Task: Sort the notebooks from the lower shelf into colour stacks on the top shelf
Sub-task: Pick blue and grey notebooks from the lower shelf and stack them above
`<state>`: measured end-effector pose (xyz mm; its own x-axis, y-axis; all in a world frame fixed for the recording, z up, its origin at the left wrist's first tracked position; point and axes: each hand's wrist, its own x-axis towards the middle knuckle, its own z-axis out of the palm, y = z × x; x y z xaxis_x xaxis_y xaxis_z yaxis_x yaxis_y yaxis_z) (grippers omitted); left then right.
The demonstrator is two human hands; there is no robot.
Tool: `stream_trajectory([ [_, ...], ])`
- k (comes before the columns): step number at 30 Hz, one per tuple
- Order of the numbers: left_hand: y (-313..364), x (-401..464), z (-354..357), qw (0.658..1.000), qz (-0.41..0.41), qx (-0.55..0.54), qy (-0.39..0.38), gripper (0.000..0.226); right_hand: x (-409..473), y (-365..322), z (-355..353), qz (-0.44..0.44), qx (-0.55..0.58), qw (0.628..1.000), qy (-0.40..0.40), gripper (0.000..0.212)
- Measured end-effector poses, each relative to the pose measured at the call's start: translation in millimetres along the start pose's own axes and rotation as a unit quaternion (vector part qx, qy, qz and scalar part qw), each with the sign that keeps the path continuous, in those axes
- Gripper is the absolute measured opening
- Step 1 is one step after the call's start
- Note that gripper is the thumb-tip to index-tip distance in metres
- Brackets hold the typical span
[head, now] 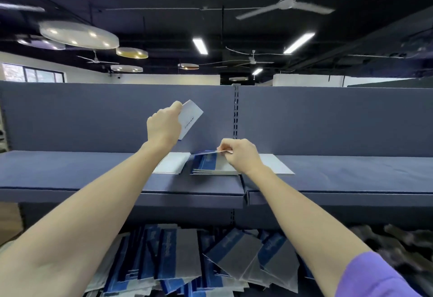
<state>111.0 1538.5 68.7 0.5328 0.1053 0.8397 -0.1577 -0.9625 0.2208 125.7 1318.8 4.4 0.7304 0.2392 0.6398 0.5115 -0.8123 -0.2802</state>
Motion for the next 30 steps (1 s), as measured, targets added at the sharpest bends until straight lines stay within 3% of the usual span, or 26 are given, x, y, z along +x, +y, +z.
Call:
stream_trajectory([
  [5,-7,-4,13,1.000,-0.010,0.011,-0.001,0.024,2,12,10,0.008,-0.023,0.991,-0.132,0.022],
  [10,-15,-9,27,0.999,0.011,-0.035,0.004,0.035,-1,16,14,0.032,0.020,0.988,-0.153,0.021],
  [14,-7,-18,42,0.994,0.082,-0.059,-0.035,0.044,-4,12,16,0.037,0.067,0.987,-0.144,0.016],
  [17,6,-31,57,0.987,0.135,-0.017,-0.088,0.043,-2,17,21,0.078,0.117,0.982,-0.125,0.017],
  [20,14,-50,72,0.978,0.166,0.004,-0.129,0.046,2,27,21,0.141,0.070,0.987,-0.035,0.026],
  [24,20,-67,83,0.949,0.226,-0.009,-0.222,0.033,3,40,18,0.237,0.053,0.967,0.076,0.018],
  [30,12,-67,88,0.913,0.221,-0.131,-0.316,0.031,5,40,24,0.186,0.068,0.980,0.029,0.017],
])
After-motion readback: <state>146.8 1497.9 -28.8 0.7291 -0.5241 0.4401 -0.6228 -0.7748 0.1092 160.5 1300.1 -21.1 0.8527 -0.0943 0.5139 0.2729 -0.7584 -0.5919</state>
